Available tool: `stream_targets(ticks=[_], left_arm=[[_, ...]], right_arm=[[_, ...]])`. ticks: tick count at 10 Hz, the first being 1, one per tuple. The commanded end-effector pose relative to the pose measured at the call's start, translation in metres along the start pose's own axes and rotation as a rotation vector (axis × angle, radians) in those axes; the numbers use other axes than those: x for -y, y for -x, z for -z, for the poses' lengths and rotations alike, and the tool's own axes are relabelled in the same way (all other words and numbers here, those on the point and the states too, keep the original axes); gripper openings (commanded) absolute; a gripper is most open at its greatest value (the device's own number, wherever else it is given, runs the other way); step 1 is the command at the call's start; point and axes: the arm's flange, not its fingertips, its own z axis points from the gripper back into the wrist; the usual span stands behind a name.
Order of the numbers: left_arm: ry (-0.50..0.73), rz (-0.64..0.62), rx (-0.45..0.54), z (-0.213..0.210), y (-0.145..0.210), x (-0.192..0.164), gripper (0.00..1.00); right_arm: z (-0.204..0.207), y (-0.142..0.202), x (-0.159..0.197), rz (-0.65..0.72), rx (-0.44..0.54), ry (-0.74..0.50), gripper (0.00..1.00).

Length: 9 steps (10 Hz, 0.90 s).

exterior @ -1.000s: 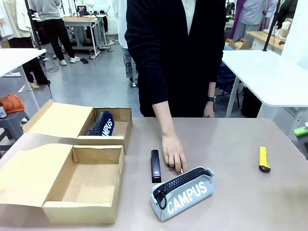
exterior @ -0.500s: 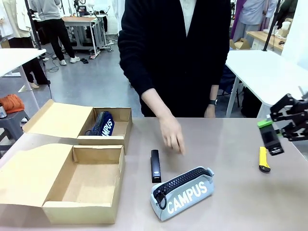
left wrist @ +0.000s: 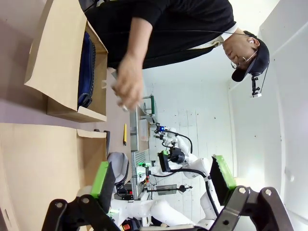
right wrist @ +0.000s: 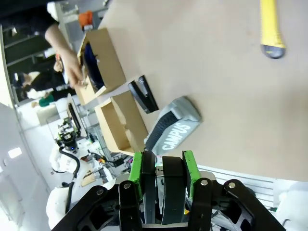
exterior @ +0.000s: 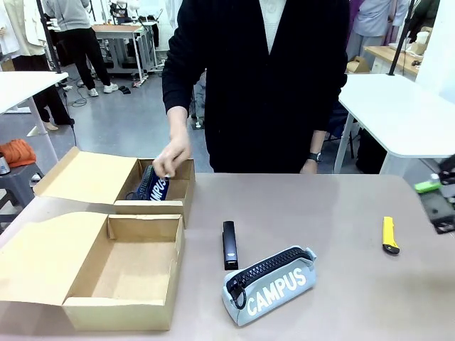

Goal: Place items inside the box.
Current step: Pick up a Pencil pouch or Stapler and place it inside the Mailer Box closest to the robot.

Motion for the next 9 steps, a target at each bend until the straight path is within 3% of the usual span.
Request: stream_targets(ticks=[1, 2, 4, 6, 7, 8, 9], left_arm=[[0.013, 0.019, -0.003, -0.001, 0.002, 0.001, 1.0], [0.013, 0.019, -0.003, -0.001, 0.002, 0.001, 1.0], [0.013, 0.019, -0.003, -0.001, 0.002, 0.001, 1.0], [0.013, 0.019, -0.003, -0.001, 0.002, 0.001, 1.0], [0.013, 0.019, -0.003, -0.001, 0.002, 0.001, 1.0], [0.013, 0.019, -0.003, -0.001, 0.002, 0.001, 1.0], [0.013, 0.019, -0.003, -0.001, 0.002, 0.001, 1.0]], right_arm=[[0.066, 0.027, -0.063, 0.066, 0.008, -0.054, 0.4], [0.098, 0.044, -0.096, 0.075, 0.056, -0.043, 0.4], [0.182, 0.095, -0.144, 0.02, 0.023, 0.034, 0.4], [0.246, 0.141, -0.146, -0.072, -0.129, 0.197, 0.4], [0.241, 0.141, -0.14, -0.115, -0.164, 0.324, 0.4], [0.226, 0.148, -0.144, -0.049, -0.077, 0.115, 0.4], [0.226, 0.148, -0.144, -0.049, -0.077, 0.115, 0.4]])
